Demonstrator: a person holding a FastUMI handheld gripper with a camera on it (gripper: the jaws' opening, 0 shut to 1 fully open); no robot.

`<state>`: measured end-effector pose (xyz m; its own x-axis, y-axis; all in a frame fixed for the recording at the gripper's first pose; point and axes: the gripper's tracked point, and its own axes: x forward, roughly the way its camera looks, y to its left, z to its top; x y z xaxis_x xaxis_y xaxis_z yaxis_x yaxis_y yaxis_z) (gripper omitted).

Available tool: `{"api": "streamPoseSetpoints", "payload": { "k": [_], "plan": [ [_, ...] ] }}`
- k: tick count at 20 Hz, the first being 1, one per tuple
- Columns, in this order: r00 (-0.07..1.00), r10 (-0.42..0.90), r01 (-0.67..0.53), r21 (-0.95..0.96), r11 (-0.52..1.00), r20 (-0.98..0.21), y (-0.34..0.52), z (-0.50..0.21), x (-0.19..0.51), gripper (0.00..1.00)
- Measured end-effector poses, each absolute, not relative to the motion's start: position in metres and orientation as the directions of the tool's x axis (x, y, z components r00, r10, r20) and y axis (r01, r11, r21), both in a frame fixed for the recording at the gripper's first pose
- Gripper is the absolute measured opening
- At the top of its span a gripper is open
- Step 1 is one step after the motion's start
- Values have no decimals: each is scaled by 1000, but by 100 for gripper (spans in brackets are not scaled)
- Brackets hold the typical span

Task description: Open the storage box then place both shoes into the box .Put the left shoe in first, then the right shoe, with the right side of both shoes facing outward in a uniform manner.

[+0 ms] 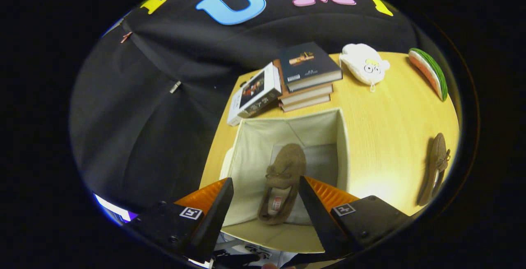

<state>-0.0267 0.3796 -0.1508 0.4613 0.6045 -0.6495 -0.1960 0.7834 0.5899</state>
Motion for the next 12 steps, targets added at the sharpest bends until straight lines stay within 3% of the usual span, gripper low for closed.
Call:
{"api": "streamPoseSetpoints", "payload": {
  "k": [7,12],
  "plan": [
    [694,496,-292,426,856,-522,240,-108,7,98],
    [739,340,-219,269,938,-582,121,-134,-1,98]
  ]
}}
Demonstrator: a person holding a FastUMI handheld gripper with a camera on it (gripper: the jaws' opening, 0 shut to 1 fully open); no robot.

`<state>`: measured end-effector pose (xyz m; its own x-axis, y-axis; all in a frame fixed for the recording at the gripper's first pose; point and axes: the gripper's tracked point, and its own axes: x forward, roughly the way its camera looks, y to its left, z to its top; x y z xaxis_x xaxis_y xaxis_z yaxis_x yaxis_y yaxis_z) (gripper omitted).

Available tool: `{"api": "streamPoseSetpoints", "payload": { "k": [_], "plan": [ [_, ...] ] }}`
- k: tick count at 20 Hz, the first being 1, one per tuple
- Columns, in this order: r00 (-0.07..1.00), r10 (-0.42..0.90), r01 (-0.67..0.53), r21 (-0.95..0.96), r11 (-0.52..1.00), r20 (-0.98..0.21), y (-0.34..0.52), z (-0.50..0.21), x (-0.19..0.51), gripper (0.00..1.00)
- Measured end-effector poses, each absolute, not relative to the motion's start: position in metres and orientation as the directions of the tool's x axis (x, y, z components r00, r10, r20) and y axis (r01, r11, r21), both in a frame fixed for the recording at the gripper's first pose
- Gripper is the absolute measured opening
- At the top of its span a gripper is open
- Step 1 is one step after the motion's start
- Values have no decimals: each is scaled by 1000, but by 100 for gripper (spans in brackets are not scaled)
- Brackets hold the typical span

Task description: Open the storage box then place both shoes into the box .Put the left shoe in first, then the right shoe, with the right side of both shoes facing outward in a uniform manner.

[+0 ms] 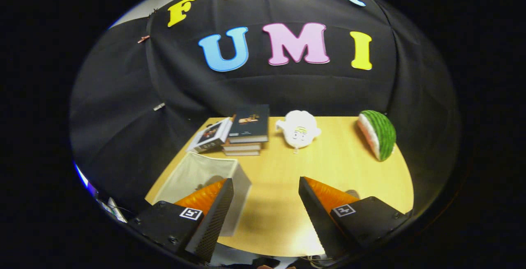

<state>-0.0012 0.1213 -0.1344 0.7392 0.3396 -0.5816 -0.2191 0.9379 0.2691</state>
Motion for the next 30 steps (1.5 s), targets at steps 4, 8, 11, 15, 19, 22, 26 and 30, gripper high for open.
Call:
{"api": "streamPoseSetpoints", "payload": {
  "k": [4,8,11,15,19,22,26,30],
  "plan": [
    [721,221,-130,185,974,-657,46,-177,-15,99],
    [654,129,-91,92,992,-745,-12,-230,-40,98],
    [585,101,-78,68,995,-805,-35,-272,-59,99],
    [496,100,-55,84,995,-863,-42,-322,-70,93],
    [444,94,2,106,994,-891,-50,-361,-65,81],
    [425,83,38,110,993,-901,-50,-384,-52,76],
    [438,79,52,113,992,-895,-51,-406,-25,60],
    [455,49,58,85,995,-889,-48,-413,-18,22]
  ]
}}
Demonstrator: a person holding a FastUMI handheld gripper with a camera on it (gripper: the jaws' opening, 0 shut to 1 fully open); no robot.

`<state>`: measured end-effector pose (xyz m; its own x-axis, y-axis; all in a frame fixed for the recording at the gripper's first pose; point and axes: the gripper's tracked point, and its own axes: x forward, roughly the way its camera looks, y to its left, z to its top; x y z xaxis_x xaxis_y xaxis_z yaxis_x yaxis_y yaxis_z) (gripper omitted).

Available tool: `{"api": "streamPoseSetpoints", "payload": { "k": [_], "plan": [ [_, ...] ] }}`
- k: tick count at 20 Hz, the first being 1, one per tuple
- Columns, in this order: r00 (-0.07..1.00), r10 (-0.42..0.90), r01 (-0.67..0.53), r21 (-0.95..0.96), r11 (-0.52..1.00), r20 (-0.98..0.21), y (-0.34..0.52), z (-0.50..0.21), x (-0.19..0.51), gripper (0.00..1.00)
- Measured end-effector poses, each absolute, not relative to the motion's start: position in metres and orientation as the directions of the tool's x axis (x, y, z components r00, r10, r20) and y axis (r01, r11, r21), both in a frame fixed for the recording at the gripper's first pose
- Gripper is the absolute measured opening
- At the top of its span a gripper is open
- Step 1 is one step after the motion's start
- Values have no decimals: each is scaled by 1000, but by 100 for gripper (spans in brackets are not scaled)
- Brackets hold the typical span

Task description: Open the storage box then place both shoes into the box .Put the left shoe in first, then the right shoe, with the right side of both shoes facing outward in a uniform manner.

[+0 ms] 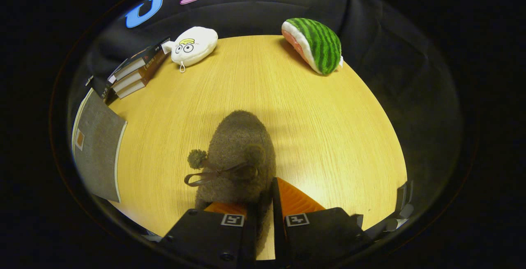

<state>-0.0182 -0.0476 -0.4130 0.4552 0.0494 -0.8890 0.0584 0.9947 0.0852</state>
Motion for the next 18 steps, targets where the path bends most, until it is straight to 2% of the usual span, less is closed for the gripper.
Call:
{"api": "streamPoseSetpoints", "payload": {
  "k": [3,11,18],
  "plan": [
    [450,33,121,98,988,-893,-50,-406,-19,8],
    [508,44,212,174,962,-860,-34,-313,-19,6],
    [560,154,164,291,943,-814,56,-218,17,6]
  ]
}}
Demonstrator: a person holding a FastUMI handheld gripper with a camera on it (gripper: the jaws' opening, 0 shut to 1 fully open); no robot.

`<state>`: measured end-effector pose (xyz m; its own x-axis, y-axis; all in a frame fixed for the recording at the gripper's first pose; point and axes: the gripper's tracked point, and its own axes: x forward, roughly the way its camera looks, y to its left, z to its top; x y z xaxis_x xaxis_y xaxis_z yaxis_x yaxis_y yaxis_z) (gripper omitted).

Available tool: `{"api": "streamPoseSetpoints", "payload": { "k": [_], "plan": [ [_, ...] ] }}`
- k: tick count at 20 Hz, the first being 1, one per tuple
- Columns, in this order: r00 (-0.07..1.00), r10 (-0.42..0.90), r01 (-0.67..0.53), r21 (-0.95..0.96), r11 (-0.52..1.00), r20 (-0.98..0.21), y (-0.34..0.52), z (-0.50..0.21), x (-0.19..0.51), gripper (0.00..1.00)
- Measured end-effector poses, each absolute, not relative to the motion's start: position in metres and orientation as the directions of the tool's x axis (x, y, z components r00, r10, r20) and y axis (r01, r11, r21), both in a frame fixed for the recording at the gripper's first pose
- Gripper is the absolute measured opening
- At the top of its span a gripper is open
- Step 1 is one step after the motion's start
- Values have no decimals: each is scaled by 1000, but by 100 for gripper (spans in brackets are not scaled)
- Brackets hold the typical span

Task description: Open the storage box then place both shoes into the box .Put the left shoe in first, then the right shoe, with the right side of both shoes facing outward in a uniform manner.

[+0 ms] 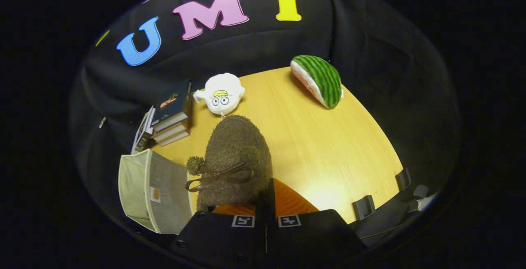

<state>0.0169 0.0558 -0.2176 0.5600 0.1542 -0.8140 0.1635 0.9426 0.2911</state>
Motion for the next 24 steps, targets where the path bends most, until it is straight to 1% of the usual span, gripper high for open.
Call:
{"api": "streamPoseSetpoints", "payload": {
  "k": [3,8,12,15,19,23,24],
  "plan": [
    [570,219,132,351,927,-792,109,-187,26,6],
    [555,314,57,412,910,-771,199,-152,25,6],
    [525,357,-1,419,908,-772,264,-150,14,6],
    [498,354,-26,395,919,-792,294,-165,6,6],
    [469,303,-15,336,942,-830,305,-194,-1,6],
    [456,273,-12,301,954,-847,309,-214,-11,8],
    [460,283,-23,308,951,-841,313,-213,-12,11]
  ]
}}
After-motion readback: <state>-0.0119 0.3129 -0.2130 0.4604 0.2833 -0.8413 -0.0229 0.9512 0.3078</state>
